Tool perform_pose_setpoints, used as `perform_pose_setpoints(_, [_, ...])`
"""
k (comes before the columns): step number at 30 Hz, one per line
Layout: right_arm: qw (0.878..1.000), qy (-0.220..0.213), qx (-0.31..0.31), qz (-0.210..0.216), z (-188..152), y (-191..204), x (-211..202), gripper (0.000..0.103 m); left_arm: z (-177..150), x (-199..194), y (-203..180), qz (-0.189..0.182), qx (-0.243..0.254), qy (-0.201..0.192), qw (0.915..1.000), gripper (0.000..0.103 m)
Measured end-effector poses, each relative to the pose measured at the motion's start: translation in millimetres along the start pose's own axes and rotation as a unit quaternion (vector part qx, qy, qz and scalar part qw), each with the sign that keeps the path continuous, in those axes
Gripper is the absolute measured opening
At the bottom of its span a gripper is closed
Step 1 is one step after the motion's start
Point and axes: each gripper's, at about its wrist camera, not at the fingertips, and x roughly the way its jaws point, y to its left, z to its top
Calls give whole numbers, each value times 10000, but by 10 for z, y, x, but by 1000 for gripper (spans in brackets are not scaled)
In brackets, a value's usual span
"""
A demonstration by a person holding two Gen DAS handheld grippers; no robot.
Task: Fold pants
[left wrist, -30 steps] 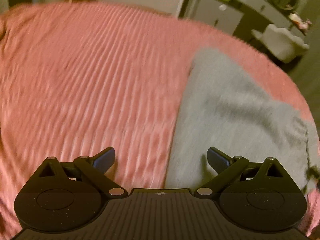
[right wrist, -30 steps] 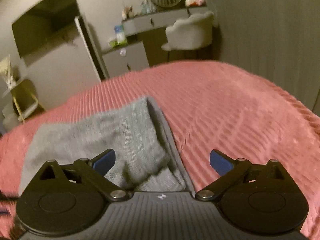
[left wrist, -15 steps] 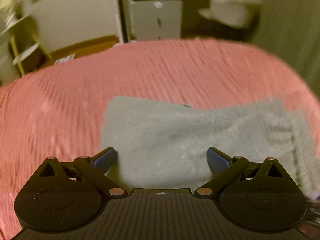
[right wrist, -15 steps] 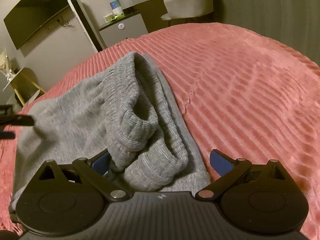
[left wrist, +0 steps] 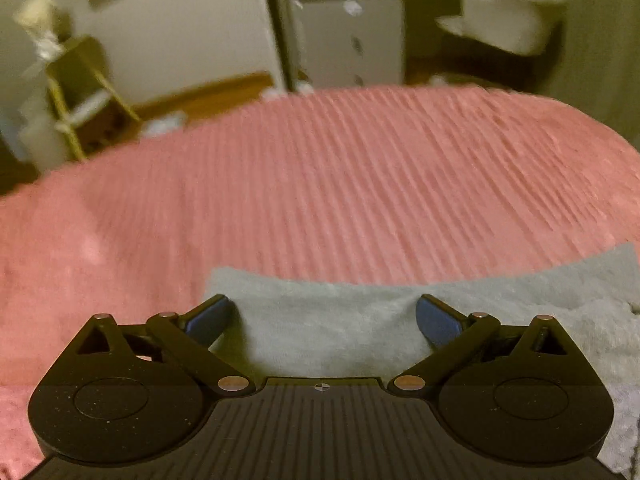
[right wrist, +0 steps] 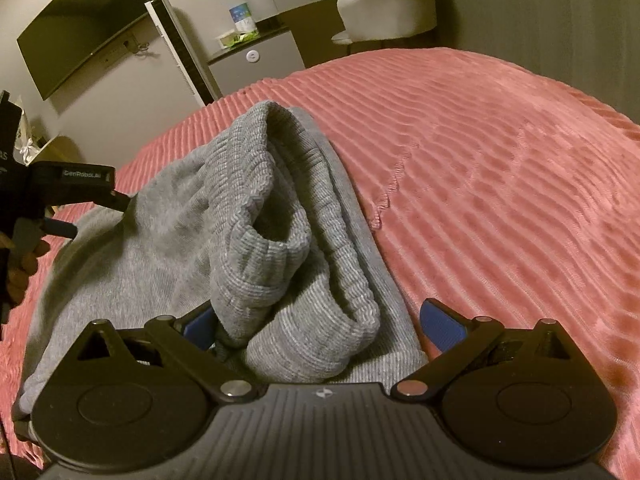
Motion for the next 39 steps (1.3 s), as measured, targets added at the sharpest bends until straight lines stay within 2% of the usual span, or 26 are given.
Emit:
perform_pose_setpoints(2, [10000, 0, 12, -1, -2, 5, -10, 101, -37, -121, -20, 151, 226, -189, 9995, 102])
perform_pose_setpoints(4, [10000, -2, 16, -7, 1, 7, -3, 101, -83, -175, -55, -23, 468, -153, 9988, 102])
perform_pose_setpoints(6, [10000, -9, 21, -7, 1, 8, 1, 101, -129, -123, -74, -219, 537, 52, 9983, 102])
perform_pose_setpoints(8, [10000, -19, 10, -12, 0, 15, 4, 101, -170, -10, -88, 26, 454, 148, 9989, 103])
perform_pose_setpoints(10, [10000, -34, 4, -5, -6, 20, 4, 101, -200, 33, -46, 374, 342, -69, 9987, 103])
perform_pose_setpoints(13, [10000, -61, 17, 9, -19, 15, 5, 101, -216, -108, 44, 745, -114, -270, 9968, 103])
perform_pose_setpoints(15, [10000, -74, 22, 8, -22, 15, 10, 101, -278, -225, 104, 997, -48, -507, 9937, 102])
perform_pose_setpoints(16, [10000, -79, 23, 9, -24, 17, 13, 101, -331, -299, 141, 975, 25, -566, 9936, 102])
perform_pose_setpoints(19, [9999, -104, 43, 22, -18, 22, 22, 101, -575, -443, 309, 458, 90, -377, 9982, 102])
perform_pose_setpoints(23, [9998, -191, 86, 21, -19, 48, 19, 101, -965, -622, 559, 0, -398, -152, 9991, 102])
perform_pose_setpoints(25, [9997, -228, 121, 23, -20, 55, 21, 101, -1127, -639, 670, -435, -758, -38, 9962, 102])
perform_pose_setpoints(27, [9996, -252, 133, 40, -17, 60, 19, 101, -1280, -547, 740, -971, -1126, 185, 9887, 102])
perform_pose_setpoints(28, [9995, -267, 131, 58, -18, 62, 17, 101, -1334, -502, 763, -1094, -1286, 282, 9852, 102])
perform_pose_setpoints(32, [9996, -243, 114, 55, -18, 79, 16, 101, -1395, -391, 853, -1486, -1839, 391, 9709, 102])
perform_pose_setpoints(39, [9997, -150, 179, 27, 1, 93, 6, 101, -1522, -436, 918, -1571, -2050, 438, 9651, 103])
